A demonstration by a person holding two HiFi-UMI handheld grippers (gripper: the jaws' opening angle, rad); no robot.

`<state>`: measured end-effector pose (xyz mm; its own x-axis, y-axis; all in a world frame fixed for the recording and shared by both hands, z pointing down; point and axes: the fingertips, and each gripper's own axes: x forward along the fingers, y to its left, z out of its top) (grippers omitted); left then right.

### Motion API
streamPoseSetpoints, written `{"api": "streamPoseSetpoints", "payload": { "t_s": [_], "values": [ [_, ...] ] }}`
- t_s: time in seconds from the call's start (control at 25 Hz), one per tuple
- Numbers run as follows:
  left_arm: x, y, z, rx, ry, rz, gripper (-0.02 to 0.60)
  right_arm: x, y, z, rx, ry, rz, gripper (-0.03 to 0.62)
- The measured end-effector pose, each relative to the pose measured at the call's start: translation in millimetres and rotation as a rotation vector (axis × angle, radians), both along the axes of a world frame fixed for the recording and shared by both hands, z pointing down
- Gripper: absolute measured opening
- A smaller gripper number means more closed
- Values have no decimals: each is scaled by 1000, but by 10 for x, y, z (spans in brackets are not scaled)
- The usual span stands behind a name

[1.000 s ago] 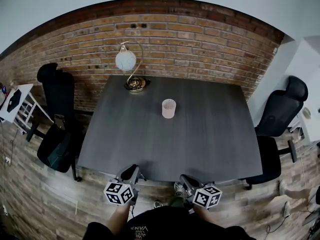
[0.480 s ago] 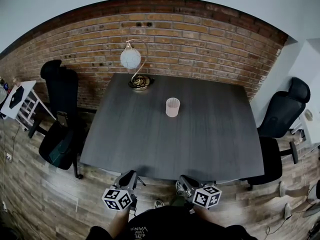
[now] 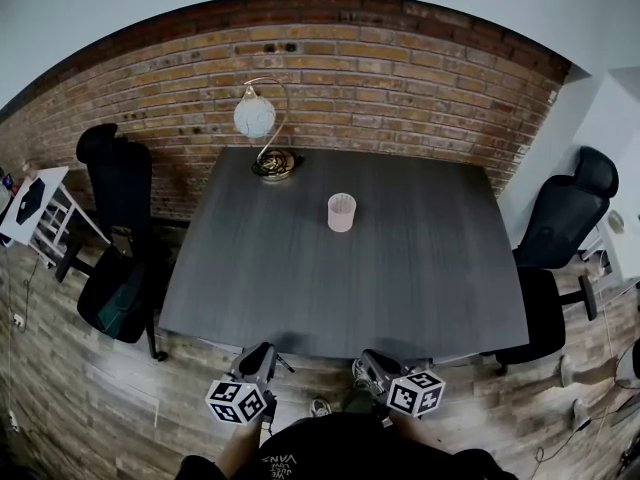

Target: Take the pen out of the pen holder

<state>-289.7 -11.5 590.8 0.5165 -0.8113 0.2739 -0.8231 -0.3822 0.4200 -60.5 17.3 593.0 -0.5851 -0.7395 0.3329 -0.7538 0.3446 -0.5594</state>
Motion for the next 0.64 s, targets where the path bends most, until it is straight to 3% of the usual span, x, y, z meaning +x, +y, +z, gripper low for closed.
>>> {"api": "streamPoseSetpoints", "payload": {
  "t_s": [0.64],
  "values": [
    [67,21,22,-4,-27,9,104,24,-11,0,1,0,-15,0]
  ]
}}
